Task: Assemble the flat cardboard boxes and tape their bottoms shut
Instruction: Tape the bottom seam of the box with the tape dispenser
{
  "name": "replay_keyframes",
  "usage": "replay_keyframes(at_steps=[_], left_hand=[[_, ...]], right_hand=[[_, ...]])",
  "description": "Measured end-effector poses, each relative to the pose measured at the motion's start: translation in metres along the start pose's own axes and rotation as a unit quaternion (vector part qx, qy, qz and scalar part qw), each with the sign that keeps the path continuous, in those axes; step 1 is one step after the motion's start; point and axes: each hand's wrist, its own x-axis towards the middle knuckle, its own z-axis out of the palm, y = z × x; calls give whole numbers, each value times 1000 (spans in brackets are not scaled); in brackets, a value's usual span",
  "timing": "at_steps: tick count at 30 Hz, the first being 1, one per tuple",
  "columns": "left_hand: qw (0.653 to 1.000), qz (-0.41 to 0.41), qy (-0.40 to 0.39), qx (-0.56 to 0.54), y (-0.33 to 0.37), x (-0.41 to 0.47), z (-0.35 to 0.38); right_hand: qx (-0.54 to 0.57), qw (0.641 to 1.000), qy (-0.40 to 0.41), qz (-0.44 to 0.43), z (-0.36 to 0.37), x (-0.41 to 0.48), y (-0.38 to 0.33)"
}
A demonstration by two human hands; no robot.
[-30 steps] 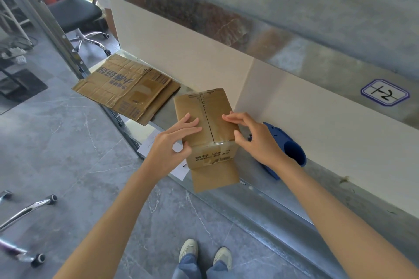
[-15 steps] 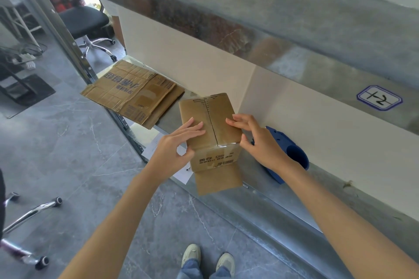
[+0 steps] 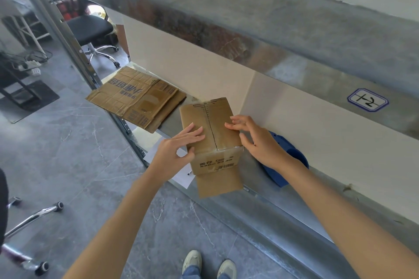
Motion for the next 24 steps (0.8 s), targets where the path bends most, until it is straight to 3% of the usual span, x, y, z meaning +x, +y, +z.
replay_keyframes(at_steps=[9, 18, 24], left_hand=[[1000, 16, 11, 7, 0, -4, 7], [999, -29, -34, -22, 1, -1, -1], [1000, -8, -4, -14, -2, 1, 5]], right_hand=[[-63, 997, 38, -17, 14, -7, 2], [-126, 988, -82, -26, -12, -1, -5], [-142, 988, -25, -52, -6, -4, -2]])
